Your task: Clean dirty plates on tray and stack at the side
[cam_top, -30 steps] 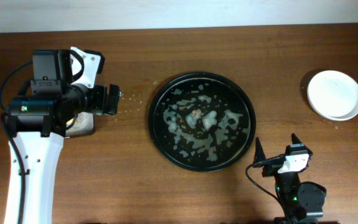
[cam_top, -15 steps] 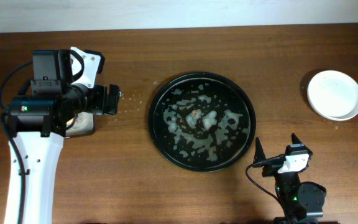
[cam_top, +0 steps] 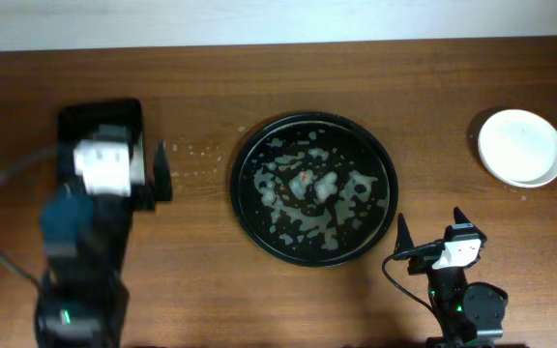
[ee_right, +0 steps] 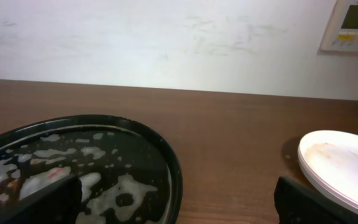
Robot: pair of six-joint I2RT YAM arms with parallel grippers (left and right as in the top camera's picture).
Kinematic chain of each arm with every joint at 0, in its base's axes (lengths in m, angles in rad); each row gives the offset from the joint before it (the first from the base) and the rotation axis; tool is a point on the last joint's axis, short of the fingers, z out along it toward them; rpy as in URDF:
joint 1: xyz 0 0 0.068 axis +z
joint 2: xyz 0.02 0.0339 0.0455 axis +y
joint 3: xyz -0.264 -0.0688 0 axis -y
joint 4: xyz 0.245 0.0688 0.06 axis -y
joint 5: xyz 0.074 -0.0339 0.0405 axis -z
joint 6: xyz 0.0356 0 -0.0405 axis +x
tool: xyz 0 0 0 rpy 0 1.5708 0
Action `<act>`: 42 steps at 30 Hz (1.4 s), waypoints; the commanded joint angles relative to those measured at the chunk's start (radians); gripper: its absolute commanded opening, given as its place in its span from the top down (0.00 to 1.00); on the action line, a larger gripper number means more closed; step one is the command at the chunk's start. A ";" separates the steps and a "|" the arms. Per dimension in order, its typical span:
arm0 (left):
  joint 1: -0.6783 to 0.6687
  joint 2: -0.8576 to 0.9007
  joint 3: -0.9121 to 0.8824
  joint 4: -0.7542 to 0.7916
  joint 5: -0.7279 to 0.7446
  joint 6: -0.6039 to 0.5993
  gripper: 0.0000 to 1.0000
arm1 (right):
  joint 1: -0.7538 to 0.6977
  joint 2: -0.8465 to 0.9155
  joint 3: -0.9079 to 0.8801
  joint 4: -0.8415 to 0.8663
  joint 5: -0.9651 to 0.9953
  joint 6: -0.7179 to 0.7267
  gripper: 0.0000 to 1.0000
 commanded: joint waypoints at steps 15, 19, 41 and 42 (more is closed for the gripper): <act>0.031 -0.829 -0.809 0.340 -0.013 -0.032 0.00 | -0.005 -0.008 -0.009 0.002 -0.006 0.009 0.01; 0.030 -0.834 -0.876 0.369 -0.018 -0.030 0.01 | -0.005 -0.008 -0.009 0.002 -0.006 0.009 0.01; 0.030 -0.833 -0.876 0.188 -0.028 -0.027 0.01 | -0.005 -0.008 -0.009 0.002 -0.006 0.009 0.01; 0.030 -0.833 -0.876 0.188 -0.029 -0.027 0.01 | -0.005 -0.008 -0.009 0.002 -0.006 0.009 0.01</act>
